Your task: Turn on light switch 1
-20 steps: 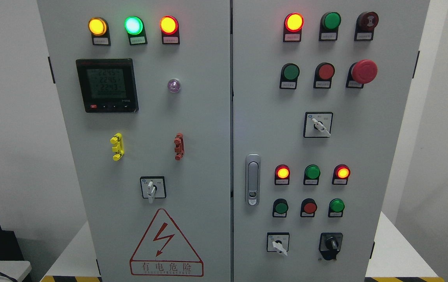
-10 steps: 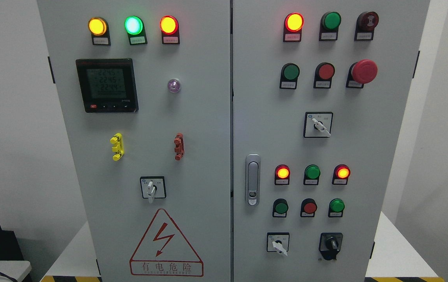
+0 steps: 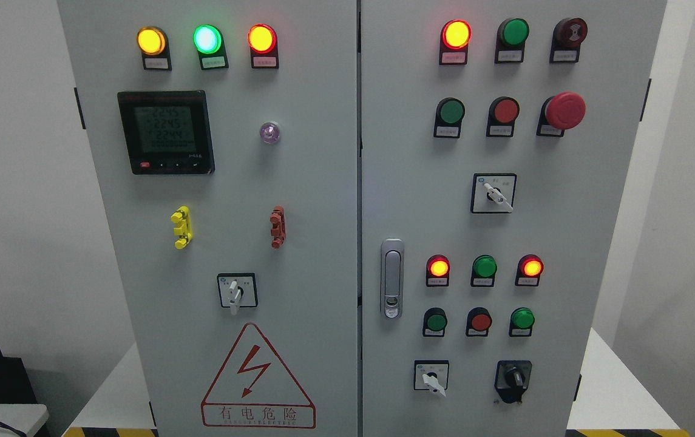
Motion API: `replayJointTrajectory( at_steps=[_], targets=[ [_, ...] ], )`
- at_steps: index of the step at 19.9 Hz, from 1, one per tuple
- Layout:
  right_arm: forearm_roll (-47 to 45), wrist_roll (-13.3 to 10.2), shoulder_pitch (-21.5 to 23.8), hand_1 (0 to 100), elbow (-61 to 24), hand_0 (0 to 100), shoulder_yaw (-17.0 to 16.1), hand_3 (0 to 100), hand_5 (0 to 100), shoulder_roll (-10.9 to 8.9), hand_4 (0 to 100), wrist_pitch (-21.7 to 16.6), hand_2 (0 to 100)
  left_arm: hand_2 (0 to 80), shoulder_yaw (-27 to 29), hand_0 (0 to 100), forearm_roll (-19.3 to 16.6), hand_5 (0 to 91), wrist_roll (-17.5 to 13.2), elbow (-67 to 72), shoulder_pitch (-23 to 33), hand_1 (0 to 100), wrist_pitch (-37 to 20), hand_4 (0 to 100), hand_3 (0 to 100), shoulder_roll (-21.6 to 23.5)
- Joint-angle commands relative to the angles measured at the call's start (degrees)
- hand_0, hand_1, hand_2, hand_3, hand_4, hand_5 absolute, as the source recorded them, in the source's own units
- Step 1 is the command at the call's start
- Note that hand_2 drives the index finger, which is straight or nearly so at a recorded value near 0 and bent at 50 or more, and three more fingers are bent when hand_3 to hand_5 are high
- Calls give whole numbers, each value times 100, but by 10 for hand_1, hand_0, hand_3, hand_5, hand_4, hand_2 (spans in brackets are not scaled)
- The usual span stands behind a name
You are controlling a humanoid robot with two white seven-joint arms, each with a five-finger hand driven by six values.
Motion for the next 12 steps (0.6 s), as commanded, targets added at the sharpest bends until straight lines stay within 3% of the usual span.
replayJointTrajectory(
  at_steps=[1,3,12],
  targets=[
    [-105,-1,0,389,0,120,0,0,0,0,0,-5,0,372,-714,249,219,478,-33,-1468,-242,155,6,661,572,-196],
    [-97,-1,0,389,0,120,0,0,0,0,0,-5,0,387,-917,243,229,562,-25,-1539,-347,162,-11,681,602,-284],
    [-105,-1,0,389,0,120,0,0,0,0,0,-5,0,411,-1883,232,193,607,133,-1917,-734,165,199,706,634,-487]
  ],
)
